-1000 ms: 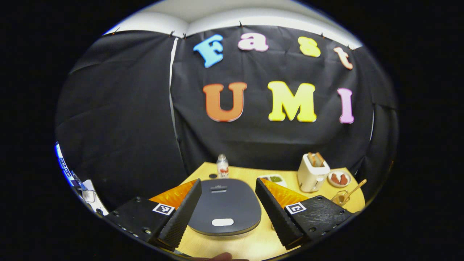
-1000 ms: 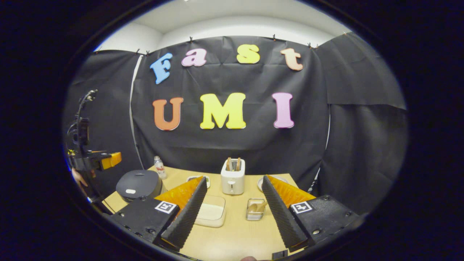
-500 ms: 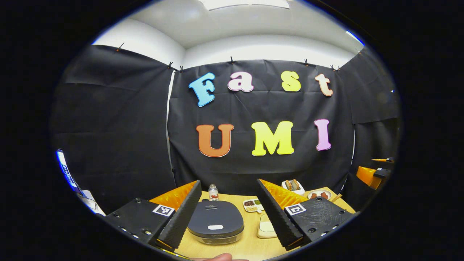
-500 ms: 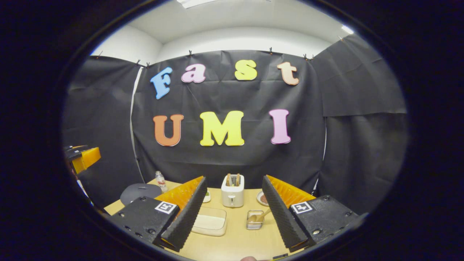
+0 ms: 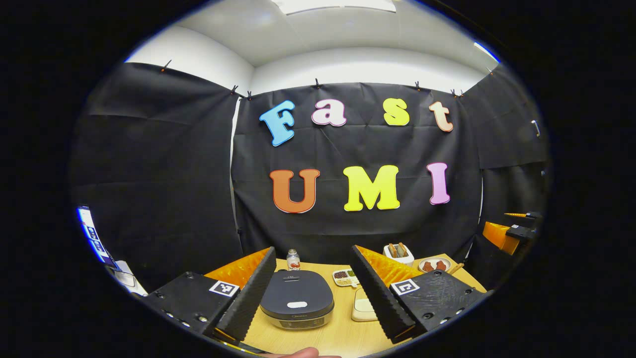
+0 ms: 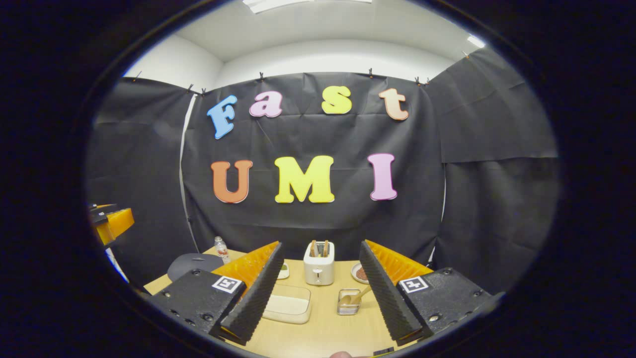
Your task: Close the left gripper, press the button to open the rice cooker; take a wooden spoon from the chopstick holder with the right hand, scoop a spoonful of rice and pour it into the rice cooker, then put the wooden spoon back into the chopstick holder.
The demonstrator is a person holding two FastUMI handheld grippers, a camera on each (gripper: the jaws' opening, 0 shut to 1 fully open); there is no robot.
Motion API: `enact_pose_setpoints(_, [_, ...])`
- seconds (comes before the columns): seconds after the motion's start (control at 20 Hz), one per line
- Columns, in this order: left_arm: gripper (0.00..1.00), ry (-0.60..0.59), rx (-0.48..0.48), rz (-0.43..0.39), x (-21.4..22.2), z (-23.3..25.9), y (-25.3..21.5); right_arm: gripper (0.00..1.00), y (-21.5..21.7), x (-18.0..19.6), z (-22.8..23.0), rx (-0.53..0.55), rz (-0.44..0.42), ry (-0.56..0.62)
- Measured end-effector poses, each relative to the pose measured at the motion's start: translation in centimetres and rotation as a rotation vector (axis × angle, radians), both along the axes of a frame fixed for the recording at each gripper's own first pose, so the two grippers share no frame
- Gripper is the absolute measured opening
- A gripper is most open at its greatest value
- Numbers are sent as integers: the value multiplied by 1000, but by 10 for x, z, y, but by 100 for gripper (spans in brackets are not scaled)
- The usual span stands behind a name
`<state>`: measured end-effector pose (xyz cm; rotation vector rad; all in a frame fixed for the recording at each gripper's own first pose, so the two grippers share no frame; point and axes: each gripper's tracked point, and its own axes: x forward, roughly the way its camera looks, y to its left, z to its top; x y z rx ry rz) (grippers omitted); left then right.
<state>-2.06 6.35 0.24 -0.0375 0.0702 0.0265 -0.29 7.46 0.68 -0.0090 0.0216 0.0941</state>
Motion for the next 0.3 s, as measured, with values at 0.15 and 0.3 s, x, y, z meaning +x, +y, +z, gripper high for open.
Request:
enact_pose_setpoints(0.15, [95,5,-1,0,-2,-2,0,100,-3,-2,1,-1,-3,1])
enact_pose_setpoints(0.3, [95,12,9,1,-2,-4,0,97,-2,-1,-1,-2,-3,10])
